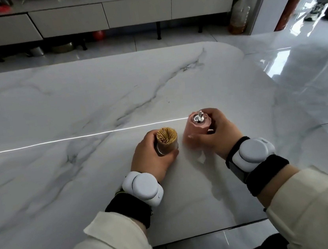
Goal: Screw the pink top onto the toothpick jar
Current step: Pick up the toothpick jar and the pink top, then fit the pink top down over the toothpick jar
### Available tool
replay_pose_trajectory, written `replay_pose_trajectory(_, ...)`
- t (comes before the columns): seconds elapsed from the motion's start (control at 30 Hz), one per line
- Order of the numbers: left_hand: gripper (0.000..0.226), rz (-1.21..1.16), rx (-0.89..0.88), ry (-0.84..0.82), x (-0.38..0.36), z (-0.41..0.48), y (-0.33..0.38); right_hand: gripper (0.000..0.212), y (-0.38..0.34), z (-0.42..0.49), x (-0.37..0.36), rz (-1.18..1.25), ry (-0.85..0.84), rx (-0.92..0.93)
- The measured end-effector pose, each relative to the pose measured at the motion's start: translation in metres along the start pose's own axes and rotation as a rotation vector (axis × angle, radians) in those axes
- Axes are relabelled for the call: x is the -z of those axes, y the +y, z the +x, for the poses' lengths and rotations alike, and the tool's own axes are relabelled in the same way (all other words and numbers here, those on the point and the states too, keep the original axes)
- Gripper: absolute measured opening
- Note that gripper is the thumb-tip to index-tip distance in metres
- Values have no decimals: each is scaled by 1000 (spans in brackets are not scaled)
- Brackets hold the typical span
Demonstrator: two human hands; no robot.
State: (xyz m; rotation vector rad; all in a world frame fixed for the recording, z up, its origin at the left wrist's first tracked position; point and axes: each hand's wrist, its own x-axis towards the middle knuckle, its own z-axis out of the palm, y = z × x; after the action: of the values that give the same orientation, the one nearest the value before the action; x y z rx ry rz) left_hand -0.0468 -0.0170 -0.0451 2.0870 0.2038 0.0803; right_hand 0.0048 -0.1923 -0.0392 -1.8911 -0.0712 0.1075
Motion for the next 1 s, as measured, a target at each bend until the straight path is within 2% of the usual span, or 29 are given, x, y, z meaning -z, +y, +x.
replay_pose_trajectory(0.13, 42, -38, -29, -2, 0, 2, 0, 52, -22, 4, -6, 217, 80, 30)
replay_pose_trajectory(0.3, 42, 31, -95, -35, 3, 5, -6, 53, -48, 4, -13, 331, 22, 132)
replay_pose_trajectory(0.5, 38, 29, -86, -45, 5, 7, -8, 50, -47, 2, -22, 283, -70, 187)
replay_pose_trajectory(0.7, 36, 25, -69, -38, 7, 7, -9, 59, -40, 7, -25, 197, -131, 185)
replay_pose_trajectory(1.0, 38, 54, -47, -45, 7, 8, -8, 53, -40, 12, -28, 114, -194, 197)
